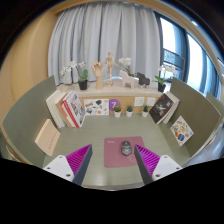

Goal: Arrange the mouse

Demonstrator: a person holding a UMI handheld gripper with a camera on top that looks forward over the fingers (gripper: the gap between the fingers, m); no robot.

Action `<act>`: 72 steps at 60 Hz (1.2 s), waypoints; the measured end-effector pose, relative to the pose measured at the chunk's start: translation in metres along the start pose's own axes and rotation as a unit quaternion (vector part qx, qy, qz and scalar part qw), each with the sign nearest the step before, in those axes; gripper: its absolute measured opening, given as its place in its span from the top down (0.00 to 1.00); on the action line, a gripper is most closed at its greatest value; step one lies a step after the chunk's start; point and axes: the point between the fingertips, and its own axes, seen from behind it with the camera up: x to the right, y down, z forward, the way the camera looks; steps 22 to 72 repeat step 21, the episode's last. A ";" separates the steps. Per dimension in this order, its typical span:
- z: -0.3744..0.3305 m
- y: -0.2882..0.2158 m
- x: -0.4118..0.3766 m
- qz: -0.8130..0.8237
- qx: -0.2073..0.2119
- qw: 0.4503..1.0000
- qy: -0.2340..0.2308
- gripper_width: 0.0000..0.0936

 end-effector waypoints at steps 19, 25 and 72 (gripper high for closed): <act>-0.030 -0.005 -0.013 -0.008 0.014 1.000 -0.007 0.09; -0.031 -0.005 -0.014 -0.010 0.014 1.000 -0.007 0.09; -0.031 -0.005 -0.014 -0.010 0.014 1.000 -0.007 0.09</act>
